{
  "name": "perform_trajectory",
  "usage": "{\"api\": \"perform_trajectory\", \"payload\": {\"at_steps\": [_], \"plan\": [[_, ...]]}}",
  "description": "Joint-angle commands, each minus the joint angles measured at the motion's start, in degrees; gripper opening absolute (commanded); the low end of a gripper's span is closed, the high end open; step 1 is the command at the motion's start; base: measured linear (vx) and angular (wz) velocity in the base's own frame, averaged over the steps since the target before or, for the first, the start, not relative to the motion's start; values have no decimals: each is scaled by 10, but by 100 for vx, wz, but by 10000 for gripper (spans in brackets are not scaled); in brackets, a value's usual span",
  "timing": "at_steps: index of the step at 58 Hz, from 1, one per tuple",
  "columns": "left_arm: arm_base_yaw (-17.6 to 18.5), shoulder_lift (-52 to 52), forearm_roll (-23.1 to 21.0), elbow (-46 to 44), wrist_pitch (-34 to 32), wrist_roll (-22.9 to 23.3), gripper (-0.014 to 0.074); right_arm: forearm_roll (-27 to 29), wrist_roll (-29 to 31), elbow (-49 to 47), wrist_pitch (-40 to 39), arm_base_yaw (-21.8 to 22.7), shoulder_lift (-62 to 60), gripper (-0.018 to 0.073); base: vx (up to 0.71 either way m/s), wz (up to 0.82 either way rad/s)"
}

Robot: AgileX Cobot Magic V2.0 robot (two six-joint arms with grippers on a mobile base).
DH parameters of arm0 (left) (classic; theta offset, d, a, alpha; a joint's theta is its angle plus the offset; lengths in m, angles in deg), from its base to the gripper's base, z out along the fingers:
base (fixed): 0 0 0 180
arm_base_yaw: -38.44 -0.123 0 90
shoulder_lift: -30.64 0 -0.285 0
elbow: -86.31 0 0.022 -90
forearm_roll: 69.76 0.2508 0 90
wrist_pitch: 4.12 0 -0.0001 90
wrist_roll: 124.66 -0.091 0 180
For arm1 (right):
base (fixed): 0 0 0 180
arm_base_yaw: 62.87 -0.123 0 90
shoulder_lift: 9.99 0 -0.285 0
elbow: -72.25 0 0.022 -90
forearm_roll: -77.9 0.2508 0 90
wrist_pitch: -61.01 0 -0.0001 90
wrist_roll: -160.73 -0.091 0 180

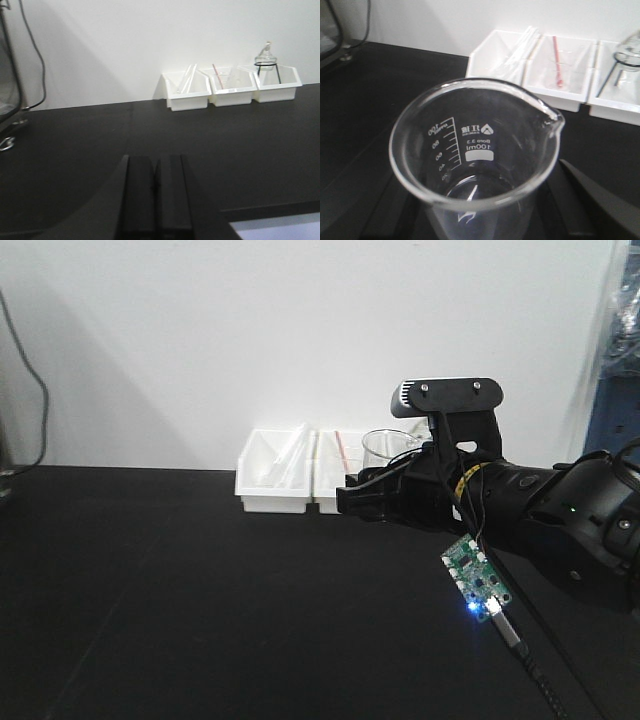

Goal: Pick beaker and place in left cabinet
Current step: 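Hold the beaker in the right gripper while the base turns away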

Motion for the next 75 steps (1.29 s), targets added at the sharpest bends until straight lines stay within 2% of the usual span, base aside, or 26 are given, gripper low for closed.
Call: {"api": "perform_trajectory", "payload": {"at_steps": [1,49,75], "plan": [[1,-11,-4,9,-48,2,1,-9,1,-21,-42,-1,-25,-8,-14,30],[1,-11,-4,9,-48,2,1,-9,1,-21,-42,-1,-25,-8,-9,34],[1,-11,-4,9,-48,2,1,-9,1,-21,-42,-1,-25,-8,-2,56]]}}
